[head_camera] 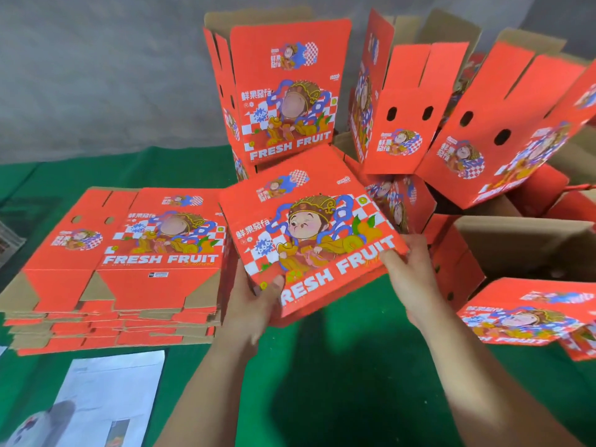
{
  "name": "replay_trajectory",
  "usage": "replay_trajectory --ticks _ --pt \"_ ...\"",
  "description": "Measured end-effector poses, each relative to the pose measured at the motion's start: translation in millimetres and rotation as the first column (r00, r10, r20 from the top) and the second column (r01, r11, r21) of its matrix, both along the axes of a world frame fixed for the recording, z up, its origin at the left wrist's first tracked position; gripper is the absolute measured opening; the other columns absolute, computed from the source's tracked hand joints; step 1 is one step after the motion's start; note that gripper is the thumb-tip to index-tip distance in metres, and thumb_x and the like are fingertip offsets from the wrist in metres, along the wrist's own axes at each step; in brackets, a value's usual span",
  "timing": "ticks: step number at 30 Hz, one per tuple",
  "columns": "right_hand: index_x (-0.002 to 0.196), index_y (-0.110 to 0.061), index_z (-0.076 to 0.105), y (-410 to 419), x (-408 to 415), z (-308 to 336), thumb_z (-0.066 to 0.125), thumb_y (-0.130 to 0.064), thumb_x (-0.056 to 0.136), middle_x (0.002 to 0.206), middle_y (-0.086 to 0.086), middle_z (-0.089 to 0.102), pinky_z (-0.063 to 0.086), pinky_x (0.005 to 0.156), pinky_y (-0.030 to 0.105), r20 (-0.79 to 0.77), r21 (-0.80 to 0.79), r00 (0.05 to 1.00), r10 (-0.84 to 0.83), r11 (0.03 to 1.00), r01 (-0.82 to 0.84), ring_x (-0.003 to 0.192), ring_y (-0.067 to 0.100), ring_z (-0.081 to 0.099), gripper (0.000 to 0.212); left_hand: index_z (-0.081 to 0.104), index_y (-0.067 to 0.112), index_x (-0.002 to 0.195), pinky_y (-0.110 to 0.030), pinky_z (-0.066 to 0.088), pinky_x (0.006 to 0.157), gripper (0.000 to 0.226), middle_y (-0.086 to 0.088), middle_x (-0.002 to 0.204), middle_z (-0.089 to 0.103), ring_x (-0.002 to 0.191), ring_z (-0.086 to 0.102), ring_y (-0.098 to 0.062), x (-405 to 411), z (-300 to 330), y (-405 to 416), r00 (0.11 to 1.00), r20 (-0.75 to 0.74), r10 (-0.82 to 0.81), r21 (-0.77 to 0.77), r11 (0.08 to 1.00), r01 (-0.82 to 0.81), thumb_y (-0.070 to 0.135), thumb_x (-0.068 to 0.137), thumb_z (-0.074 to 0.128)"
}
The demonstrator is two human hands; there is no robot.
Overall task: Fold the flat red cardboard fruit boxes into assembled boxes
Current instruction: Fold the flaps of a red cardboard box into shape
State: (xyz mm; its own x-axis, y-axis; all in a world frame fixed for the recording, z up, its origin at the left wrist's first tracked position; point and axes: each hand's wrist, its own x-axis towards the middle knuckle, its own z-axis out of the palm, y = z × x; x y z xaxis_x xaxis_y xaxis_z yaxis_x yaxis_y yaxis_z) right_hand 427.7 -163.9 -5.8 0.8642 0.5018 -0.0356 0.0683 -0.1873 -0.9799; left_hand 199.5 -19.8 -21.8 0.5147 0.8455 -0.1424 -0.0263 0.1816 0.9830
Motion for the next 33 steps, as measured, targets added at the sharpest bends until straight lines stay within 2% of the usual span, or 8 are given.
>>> replay_trajectory --ticks 3,6,9,14,18,23,29,33 --pt "0.120 -0.042 0.058 -8 -6 -13 0.063 -0.025 0.078 0.108 -0.009 0.072 0.054 0.074 0.032 0.081 -0.123 0.996 0.045 0.992 -0.035 0.093 0.014 0.068 0.046 0.045 0.023 0.149 -0.037 0.054 0.100 0.066 0.000 0.137 0.066 0.124 0.064 -0.018 -2 -10 -8 0.997 -0.057 0.042 0.240 0.970 -0.027 -0.007 0.095 0.067" --pt "0.163 -0.033 0.025 -7 -17 -20 0.075 -0.020 0.090 0.163 -0.002 0.041 0.036 0.120 0.040 0.010 -0.270 0.993 0.122 0.956 -0.115 0.146 0.020 0.043 0.089 0.063 0.017 0.133 -0.041 0.050 0.107 0.049 -0.012 0.134 0.064 0.125 0.064 -0.021 -3 -18 -5 0.924 -0.320 0.209 0.440 0.897 -0.050 -0.010 0.092 0.064" --pt "0.163 -0.037 -0.013 -4 -38 -19 0.079 -0.038 0.091 0.161 -0.024 0.030 0.026 0.125 0.039 -0.206 -0.189 0.965 0.160 0.962 -0.200 0.146 0.003 0.036 0.117 0.057 0.028 0.140 -0.006 0.048 0.087 0.058 0.003 0.134 0.059 0.106 0.061 0.014 2 -16 -13 0.954 -0.284 0.091 0.278 0.960 -0.008 -0.005 0.094 0.068" --pt "0.152 -0.056 -0.025 3 -57 -27 0.087 -0.032 0.084 0.147 -0.038 0.027 0.030 0.110 0.023 -0.186 -0.037 0.961 0.204 0.976 -0.215 0.131 -0.012 0.045 0.134 0.046 0.040 0.151 -0.033 0.046 0.109 0.059 0.021 0.143 0.058 0.129 0.059 -0.003 12 -12 -25 0.987 -0.152 -0.048 0.040 0.998 0.055 0.013 0.101 0.063" --pt "0.150 -0.064 -0.022 15 -59 -29 0.084 -0.026 0.088 0.145 -0.018 0.027 0.037 0.106 0.031 -0.203 -0.005 0.948 0.246 0.968 -0.253 0.115 -0.031 0.042 0.128 0.039 0.045 0.147 -0.020 0.051 0.085 0.061 0.020 0.131 0.058 0.096 0.064 0.018 21 -16 -21 0.984 -0.180 -0.017 -0.011 1.000 0.015 0.016 0.100 0.065" --pt "0.159 -0.052 0.012 19 -29 -26 0.070 -0.008 0.092 0.137 -0.003 0.061 0.054 0.102 0.051 -0.247 -0.008 0.967 -0.061 0.998 0.061 0.118 0.019 0.065 0.099 0.043 0.047 0.148 -0.047 0.054 0.106 0.061 0.039 0.128 0.055 0.118 0.066 0.000 32 -15 -5 0.976 -0.193 0.098 0.164 0.984 -0.066 0.025 0.096 0.066" --pt "0.128 -0.039 0.061 -1 41 -40 0.076 -0.014 0.092 0.112 -0.021 0.072 0.049 0.093 0.038 -0.098 -0.161 0.995 0.027 0.986 -0.042 0.109 0.014 0.067 0.046 0.058 0.035 0.138 -0.043 0.050 0.111 0.049 0.028 0.126 0.064 0.116 0.062 0.008 51 -8 25 0.978 -0.204 0.044 0.227 0.974 0.004 0.017 0.093 0.069" --pt "0.104 -0.030 0.052 26 36 -54 0.076 -0.001 0.088 0.106 0.002 0.071 0.055 0.079 0.025 -0.101 -0.086 0.994 -0.027 0.996 0.019 0.091 0.012 0.068 0.041 0.061 0.027 0.116 -0.052 0.054 0.102 0.031 0.006 0.116 0.071 0.111 0.069 -0.014 61 0 57 0.976 -0.211 0.054 0.221 0.975 -0.006 0.008 0.093 0.067"
